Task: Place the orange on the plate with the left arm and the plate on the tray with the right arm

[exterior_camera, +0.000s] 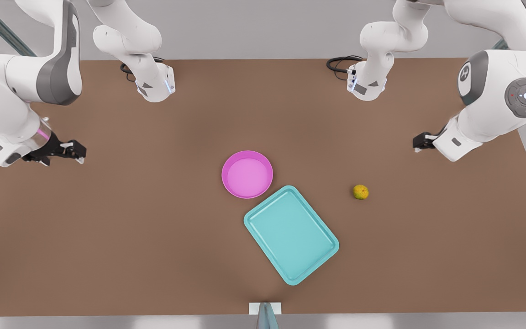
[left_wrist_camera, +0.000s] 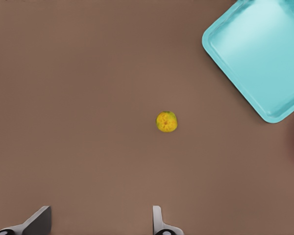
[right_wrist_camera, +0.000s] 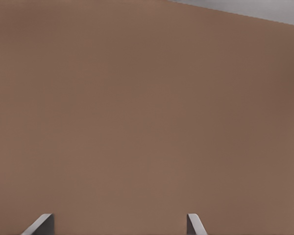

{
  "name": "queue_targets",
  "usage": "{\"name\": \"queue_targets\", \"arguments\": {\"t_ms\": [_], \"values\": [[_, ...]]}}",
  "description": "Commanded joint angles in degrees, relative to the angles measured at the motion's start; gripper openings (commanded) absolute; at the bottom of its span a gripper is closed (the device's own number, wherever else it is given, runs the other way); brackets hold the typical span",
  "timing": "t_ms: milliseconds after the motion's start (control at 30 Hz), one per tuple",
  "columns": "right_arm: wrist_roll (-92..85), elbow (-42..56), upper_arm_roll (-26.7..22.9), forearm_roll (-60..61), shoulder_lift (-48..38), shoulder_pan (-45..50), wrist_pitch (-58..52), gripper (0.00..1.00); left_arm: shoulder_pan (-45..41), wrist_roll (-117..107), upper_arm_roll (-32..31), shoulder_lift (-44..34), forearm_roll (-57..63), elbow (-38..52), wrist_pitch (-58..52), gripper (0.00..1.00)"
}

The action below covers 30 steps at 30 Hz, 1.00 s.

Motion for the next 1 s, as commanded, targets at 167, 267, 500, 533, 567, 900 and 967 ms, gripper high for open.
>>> {"name": "queue_targets", "arguments": {"t_ms": [167, 267, 500, 533, 567, 900, 967], "values": [[-4.1, 0.0, 0.0, 0.0, -0.1, 0.6, 3.9, 1.0, -0.9, -1.9, 0.6, 4.6, -0.4, -23.5, 29.2, 1.0], [-4.1, 0.0, 0.0, 0.0, -0.1, 0.7, 3.9, 1.0, -0.7, -1.0, 2.6, 7.3, -0.8, -31.2, 43.7, 1.0], [-4.1, 0.0, 0.0, 0.0, 0.0, 0.7, 3.9, 1.0, -5.3, -1.9, 3.2, 9.1, -1.0, -39.9, 57.9, 1.0], [-4.1, -0.1, 0.0, 0.0, 0.0, 0.7, 3.9, 1.0, -5.8, -1.9, 3.2, 9.1, -1.0, -40.0, 58.3, 1.0], [-4.1, 0.0, 0.0, 0.0, 0.0, 0.7, 3.9, 1.0, -5.8, -1.9, 3.2, 9.1, -1.0, -40.2, 58.3, 1.0], [-4.1, -0.1, 0.0, 0.0, 0.0, 0.7, 3.9, 1.0, -6.2, -2.0, 3.1, 12.4, -2.2, -45.2, 68.8, 1.0], [-4.1, -0.1, 0.0, 0.0, 0.0, 0.7, 3.9, 1.0, -7.3, -3.4, 3.1, 12.4, -2.2, -45.1, 68.7, 1.0]]}}
